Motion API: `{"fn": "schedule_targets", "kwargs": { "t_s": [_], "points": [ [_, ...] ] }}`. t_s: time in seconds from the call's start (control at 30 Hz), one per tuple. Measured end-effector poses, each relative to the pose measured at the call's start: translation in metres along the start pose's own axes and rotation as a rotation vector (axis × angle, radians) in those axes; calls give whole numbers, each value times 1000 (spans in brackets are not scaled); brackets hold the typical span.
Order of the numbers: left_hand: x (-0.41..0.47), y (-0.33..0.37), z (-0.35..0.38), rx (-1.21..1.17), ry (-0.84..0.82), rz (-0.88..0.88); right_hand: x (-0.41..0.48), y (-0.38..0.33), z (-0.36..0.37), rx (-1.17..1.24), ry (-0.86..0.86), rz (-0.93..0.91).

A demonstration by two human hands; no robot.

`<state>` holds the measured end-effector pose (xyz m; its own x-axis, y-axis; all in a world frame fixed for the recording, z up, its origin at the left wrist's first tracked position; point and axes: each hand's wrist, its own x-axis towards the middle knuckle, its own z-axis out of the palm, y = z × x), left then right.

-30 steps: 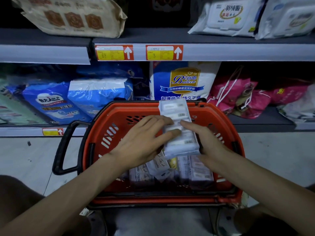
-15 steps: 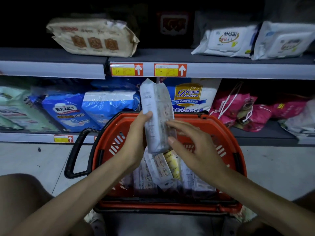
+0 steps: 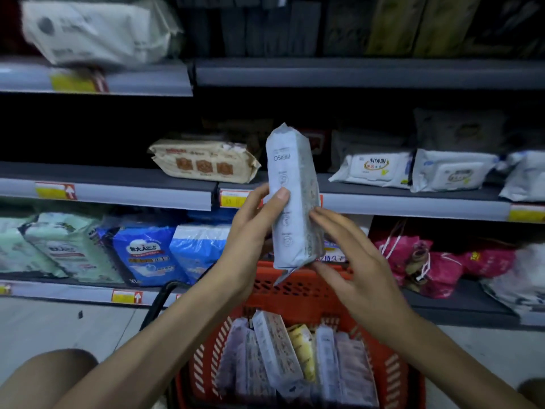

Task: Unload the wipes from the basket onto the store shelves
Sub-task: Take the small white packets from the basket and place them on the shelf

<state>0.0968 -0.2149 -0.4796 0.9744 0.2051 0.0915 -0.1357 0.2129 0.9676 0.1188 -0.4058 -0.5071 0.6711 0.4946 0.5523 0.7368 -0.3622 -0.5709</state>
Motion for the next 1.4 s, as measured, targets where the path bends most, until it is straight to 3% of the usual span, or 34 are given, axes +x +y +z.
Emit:
{"fn": "schedule_targets", "kwargs": {
  "t_s": [0.27,0.43,0.67,0.93,1.07,1.13,1.2,1.27,1.4],
  "points": [
    [37,82,37,-102,-12,141,63,-33,-48,265,227,-19],
    [58,128,46,60,-125,358,109,-57,-78,484,334,-9],
    [95,178,52,354,-278,492,180,-57,-107,428,374,-20],
    [182,206,44,681,0,728,275,-34,-102,266,401,-30],
    [215,224,51,773,242,792,328,-30,-100,225,460,-26],
    [229,228,58,838,392,786,350,-25,-97,160,482,37],
    [237,225,63,954,490,667,364,-17,-91,41,469,161],
    [239,218,65,1014,481,569,368,-7,-84,-32,440,251],
    [241,206,67,858,365,494,364,-3,-83,-36,465,284]
  ]
}}
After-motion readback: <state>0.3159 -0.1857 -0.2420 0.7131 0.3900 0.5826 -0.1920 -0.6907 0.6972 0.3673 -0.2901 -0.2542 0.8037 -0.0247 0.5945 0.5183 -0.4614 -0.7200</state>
